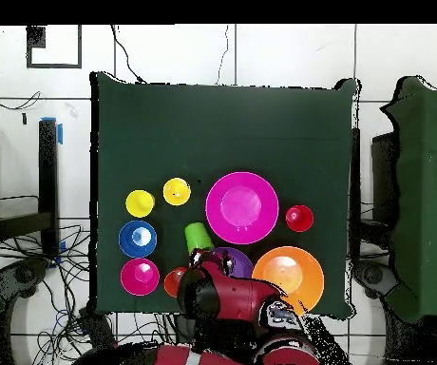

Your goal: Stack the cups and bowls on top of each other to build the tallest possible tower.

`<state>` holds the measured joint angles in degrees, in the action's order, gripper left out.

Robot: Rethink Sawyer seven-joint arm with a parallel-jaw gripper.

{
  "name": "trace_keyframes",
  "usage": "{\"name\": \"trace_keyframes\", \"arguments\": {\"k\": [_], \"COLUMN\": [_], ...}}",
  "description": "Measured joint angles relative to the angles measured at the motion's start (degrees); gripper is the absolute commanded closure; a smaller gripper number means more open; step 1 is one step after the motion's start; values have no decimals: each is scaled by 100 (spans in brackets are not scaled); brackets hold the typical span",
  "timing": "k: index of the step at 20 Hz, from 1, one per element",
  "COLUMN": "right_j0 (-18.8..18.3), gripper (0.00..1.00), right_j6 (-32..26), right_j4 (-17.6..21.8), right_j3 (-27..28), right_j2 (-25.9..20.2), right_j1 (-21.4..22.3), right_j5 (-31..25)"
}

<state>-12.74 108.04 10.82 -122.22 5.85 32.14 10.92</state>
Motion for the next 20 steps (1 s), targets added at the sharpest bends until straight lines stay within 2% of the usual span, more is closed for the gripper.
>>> {"name": "trace_keyframes", "arguments": {"k": [7,13,20], "right_j0": [14,94,119], "gripper": [0,0,0], "right_j6": [0,0,0], "right_j4": [5,7,7], "right_j3": [-92,-164,-168], "right_j2": [-32,-49,-91], "right_j1": [794,1283,1346], "right_j5": [-800,-1205,-1277]}}
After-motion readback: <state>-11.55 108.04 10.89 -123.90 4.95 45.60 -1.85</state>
